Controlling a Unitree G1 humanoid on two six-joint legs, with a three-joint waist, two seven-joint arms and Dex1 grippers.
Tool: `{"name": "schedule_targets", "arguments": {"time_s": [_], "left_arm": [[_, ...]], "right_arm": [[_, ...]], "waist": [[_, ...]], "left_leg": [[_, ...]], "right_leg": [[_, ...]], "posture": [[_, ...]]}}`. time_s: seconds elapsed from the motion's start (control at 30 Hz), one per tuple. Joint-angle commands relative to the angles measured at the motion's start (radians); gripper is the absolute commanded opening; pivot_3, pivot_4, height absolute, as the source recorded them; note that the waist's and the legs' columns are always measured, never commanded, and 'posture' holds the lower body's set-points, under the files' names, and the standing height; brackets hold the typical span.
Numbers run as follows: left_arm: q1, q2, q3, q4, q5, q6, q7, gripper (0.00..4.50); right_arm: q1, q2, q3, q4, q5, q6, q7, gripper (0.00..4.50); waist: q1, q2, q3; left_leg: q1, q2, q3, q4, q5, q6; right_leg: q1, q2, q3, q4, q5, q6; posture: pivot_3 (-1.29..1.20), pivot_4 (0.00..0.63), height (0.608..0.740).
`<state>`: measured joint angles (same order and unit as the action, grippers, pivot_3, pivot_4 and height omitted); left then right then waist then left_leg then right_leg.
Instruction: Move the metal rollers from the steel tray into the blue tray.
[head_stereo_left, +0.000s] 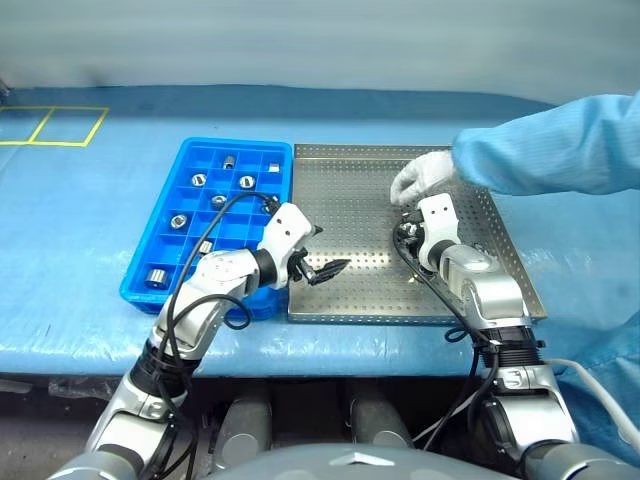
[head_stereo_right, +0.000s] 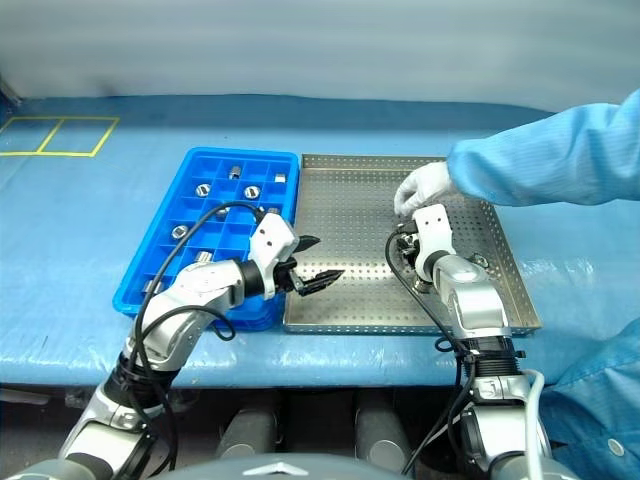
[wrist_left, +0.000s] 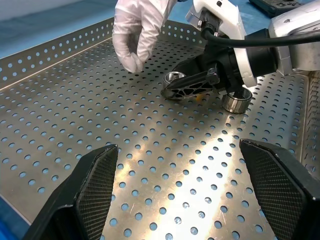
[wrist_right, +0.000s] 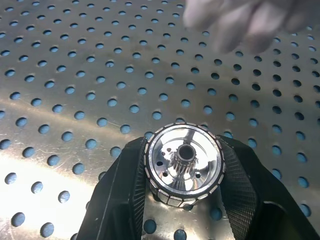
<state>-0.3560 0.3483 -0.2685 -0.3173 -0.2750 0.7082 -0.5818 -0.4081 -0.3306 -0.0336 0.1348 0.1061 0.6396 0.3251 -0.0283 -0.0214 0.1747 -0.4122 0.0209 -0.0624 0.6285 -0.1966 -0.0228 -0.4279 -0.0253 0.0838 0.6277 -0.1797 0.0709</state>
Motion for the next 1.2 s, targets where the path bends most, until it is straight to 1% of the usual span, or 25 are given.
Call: {"name": "schedule_targets", "arguments": {"time_s": [0.03,0.13,0.23,0.37,0.43,0.5,0.63,0.77,1.0,1.2], "left_arm": [[0.009,0.009,0.05,-0.029,-0.004,-0.008,0.019,4.24],[0.026,0.017,0.078,-0.042,-0.016,-0.001,0.025,4.24],[0.066,0.035,0.131,-0.085,-0.028,0.01,0.043,4.24],[0.137,0.045,0.237,-0.15,-0.032,0.04,0.114,4.24],[0.18,0.033,0.317,-0.202,-0.063,0.079,0.153,4.24],[0.208,0.026,0.384,-0.244,-0.073,0.114,0.2,4.24],[0.23,0.012,0.482,-0.309,-0.046,0.158,0.318,4.24],[0.262,-0.012,0.539,-0.353,-0.022,0.19,0.411,4.24],[0.365,-0.021,0.501,-0.418,-0.035,0.199,0.419,4.24],[0.392,-0.026,0.477,-0.436,-0.036,0.201,0.435,4.24]], "right_arm": [[-0.014,-0.016,0.009,-0.09,-0.009,-0.009,0.0,1.7],[-0.026,-0.023,0.036,-0.14,-0.02,-0.011,0.013,1.7],[-0.054,-0.006,0.071,-0.217,0.01,-0.006,0.063,1.7],[-0.097,0.024,0.139,-0.281,0.071,0.019,0.166,1.7],[-0.117,0.038,0.187,-0.294,0.121,0.055,0.246,1.7],[-0.138,0.043,0.246,-0.286,0.132,0.056,0.306,1.7],[-0.214,0.096,0.316,-0.188,0.102,0.019,0.323,1.7],[-0.312,0.181,0.337,-0.006,0.065,-0.067,0.302,1.7],[-0.448,0.297,0.32,0.315,0.019,-0.24,0.299,1.7],[-0.503,0.348,0.317,0.475,-0.007,-0.322,0.311,1.7]], "waist": [[-0.001,0.0,0.0],[0.0,0.0,0.0],[-0.003,0.001,0.0],[-0.007,0.001,0.001],[-0.005,0.001,0.001],[0.004,0.001,0.001],[0.026,0.001,0.001],[0.051,0.001,0.001],[0.096,0.001,0.001],[0.125,0.001,0.001]], "left_leg": [[0.0,0.0,0.0,0.0,0.0,0.0],[0.0,0.0,0.0,0.0,0.0,0.0],[0.0,0.0,0.0,0.0,0.0,0.0],[0.0,0.001,0.0,-0.001,0.0,0.0],[0.0,0.001,-0.002,-0.001,0.0,0.0],[0.0,0.002,-0.002,-0.001,0.0,0.0],[0.0,0.002,-0.004,-0.001,0.0,0.0],[0.0,0.001,-0.006,-0.001,0.0,-0.001],[0.0,0.002,-0.008,-0.005,0.001,-0.002],[0.0,0.002,-0.011,-0.008,0.002,-0.004]], "right_leg": [[0.0,0.0,0.0,0.0,0.0,0.0],[0.0,0.0,0.0,0.0,0.0,0.0],[0.0,0.0,0.0,0.0,0.0,0.0],[-0.001,0.001,0.0,0.001,0.0,0.0],[0.0,0.001,-0.001,0.001,0.0,-0.001],[0.0,0.001,-0.003,0.001,-0.001,-0.001],[0.0,0.001,-0.005,0.001,-0.001,-0.002],[0.001,0.001,-0.007,0.001,-0.001,-0.002],[-0.001,0.001,-0.01,0.0,-0.002,-0.004],[-0.001,0.001,-0.013,0.0,-0.003,-0.007]], "posture": [[0.08,0.15,0.74],[0.08,0.15,0.74],[0.1,0.15,0.74],[0.14,0.15,0.74],[0.16,0.15,0.74],[0.2,0.15,0.74],[0.26,0.15,0.74],[0.31,0.15,0.74],[0.38,0.15,0.74],[0.41,0.15,0.74]]}}
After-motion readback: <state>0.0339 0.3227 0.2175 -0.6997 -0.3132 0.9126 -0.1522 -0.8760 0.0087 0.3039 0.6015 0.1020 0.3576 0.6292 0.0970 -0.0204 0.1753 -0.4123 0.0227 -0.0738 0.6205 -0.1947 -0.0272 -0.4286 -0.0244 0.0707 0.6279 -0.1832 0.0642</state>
